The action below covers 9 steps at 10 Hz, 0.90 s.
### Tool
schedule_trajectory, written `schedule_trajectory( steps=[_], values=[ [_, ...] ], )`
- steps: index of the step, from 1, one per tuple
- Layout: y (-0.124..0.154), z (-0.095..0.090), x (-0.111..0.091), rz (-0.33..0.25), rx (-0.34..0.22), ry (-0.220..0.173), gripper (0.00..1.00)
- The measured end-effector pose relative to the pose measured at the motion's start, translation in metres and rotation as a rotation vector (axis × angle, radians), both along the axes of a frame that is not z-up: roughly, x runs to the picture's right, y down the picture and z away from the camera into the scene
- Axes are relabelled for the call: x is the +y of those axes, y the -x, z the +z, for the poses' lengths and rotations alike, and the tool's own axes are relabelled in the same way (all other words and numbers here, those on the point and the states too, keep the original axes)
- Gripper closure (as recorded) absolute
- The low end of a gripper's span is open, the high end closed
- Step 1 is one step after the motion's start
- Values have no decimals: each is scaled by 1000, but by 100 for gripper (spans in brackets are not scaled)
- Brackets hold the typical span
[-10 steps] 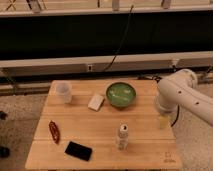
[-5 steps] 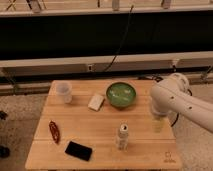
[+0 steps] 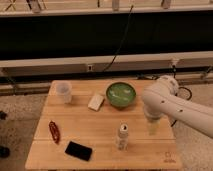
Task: Knock the bottle over
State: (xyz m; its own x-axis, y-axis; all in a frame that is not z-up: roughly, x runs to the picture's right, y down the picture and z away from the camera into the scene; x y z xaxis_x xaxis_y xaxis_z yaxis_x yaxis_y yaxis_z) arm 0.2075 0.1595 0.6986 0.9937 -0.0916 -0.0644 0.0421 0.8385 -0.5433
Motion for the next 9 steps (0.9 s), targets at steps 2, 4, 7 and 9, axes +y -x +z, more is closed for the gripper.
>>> schedule_trajectory(
  steps=[2, 4, 7, 9],
  values=[
    [2, -1, 3, -9, 8, 6, 20],
    [11, -1, 7, -22, 5, 13, 20],
    [36, 0, 11, -50, -6, 25, 20],
    [41, -1, 14, -62, -6, 33, 21]
  ],
)
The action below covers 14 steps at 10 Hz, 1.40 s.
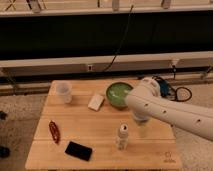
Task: Knock the bottle over
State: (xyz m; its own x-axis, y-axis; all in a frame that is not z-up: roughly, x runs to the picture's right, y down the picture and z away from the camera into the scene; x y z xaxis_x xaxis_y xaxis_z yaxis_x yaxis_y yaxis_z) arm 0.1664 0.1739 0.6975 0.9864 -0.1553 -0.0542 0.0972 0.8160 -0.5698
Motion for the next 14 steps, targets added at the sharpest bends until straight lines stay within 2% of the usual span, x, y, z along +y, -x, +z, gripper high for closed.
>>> schedule_trajectory(
  steps=[1, 3, 7, 8, 9, 10, 12, 14],
  values=[
    [7, 0, 0, -5, -4, 2, 25],
    [27, 0, -1, -19, -15, 7, 45],
    [30, 0, 1, -35, -23, 12, 75],
    [44, -2, 4, -42, -35, 15, 87],
    [59, -3, 6, -50, -47, 19, 93],
    [75, -5, 8, -58, -59, 22, 95],
    [86, -4, 11, -63, -64, 24, 95],
    [79, -8, 19, -56, -78, 24, 95]
  ],
)
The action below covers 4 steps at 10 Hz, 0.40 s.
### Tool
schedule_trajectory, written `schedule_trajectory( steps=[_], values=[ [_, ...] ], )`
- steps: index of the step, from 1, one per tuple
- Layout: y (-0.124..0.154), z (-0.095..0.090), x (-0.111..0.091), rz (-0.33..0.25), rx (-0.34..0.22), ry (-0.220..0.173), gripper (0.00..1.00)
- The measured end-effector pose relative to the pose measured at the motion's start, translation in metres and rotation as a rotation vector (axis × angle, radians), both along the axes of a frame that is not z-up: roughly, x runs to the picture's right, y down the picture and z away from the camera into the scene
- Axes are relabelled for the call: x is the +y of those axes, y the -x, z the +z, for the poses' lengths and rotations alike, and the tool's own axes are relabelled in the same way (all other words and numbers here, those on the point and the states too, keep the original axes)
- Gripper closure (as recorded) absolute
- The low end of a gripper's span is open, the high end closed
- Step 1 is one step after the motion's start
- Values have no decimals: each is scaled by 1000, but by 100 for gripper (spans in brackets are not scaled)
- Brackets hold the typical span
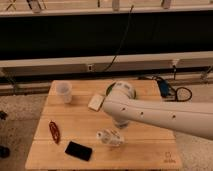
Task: Knock the bottle over
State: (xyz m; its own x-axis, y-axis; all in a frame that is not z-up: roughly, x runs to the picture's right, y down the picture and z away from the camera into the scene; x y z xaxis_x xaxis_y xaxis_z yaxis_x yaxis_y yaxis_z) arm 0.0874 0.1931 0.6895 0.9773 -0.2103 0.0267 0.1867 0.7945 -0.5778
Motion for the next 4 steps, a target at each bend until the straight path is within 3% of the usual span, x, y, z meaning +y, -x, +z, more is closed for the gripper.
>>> schedule_trajectory(
  steps=[2, 4],
  values=[
    [-12, -2, 4, 12, -13, -1, 95],
    [-6, -2, 8, 1, -20, -2, 95]
  ],
)
